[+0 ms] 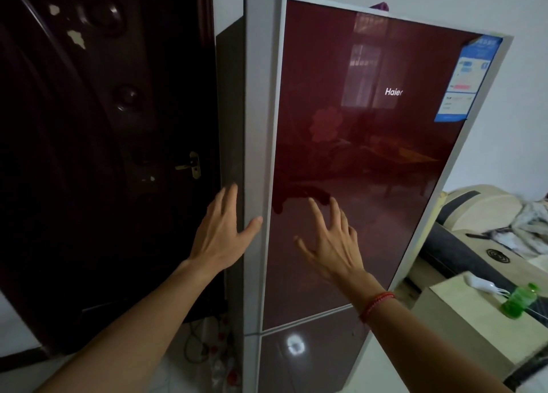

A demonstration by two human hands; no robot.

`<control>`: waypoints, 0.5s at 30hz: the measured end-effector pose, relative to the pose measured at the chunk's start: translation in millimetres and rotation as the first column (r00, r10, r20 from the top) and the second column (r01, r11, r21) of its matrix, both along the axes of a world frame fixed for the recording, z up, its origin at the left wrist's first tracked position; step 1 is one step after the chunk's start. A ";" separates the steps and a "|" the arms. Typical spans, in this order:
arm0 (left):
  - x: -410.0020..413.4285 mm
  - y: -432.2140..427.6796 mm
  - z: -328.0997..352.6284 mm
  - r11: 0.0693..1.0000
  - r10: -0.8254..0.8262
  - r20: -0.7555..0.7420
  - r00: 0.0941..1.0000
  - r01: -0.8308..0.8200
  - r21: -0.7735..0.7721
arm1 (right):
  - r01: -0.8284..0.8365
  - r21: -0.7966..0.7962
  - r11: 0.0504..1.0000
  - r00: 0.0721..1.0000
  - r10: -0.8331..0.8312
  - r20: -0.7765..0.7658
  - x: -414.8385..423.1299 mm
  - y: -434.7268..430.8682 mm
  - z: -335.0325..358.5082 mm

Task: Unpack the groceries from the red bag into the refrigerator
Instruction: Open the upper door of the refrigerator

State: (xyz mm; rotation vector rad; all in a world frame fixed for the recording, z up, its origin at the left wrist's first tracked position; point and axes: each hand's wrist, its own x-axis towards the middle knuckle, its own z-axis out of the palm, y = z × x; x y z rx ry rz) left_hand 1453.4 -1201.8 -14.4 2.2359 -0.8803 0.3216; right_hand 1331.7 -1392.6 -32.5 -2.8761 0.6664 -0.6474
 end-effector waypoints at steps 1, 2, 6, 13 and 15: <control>-0.4 -3.6 4.4 0.997 0.000 -0.086 0.996 -0.007 -0.079 | -0.014 0.014 1.000 1.000 0.014 0.007 1.9 1.3 -0.7; 1.2 -7.6 7.8 0.987 -0.010 -0.159 0.987 -0.015 -0.158 | -0.028 0.030 0.999 1.000 0.027 0.014 3.8 3.0 -1.6; 11.5 -18.9 16.7 0.930 -0.091 -0.301 0.949 -0.028 -0.368 | -0.061 0.100 0.993 0.998 0.057 0.037 11.0 13.5 -3.7; 14.9 -30.6 20.5 0.889 -0.032 -0.282 0.959 -0.102 -0.447 | -0.083 0.185 0.979 0.996 0.075 0.053 15.9 36.4 -9.7; 13.0 -31.8 21.5 0.883 -0.012 -0.267 0.964 -0.116 -0.456 | -0.096 0.204 0.974 0.995 0.089 0.041 16.9 39.9 -11.7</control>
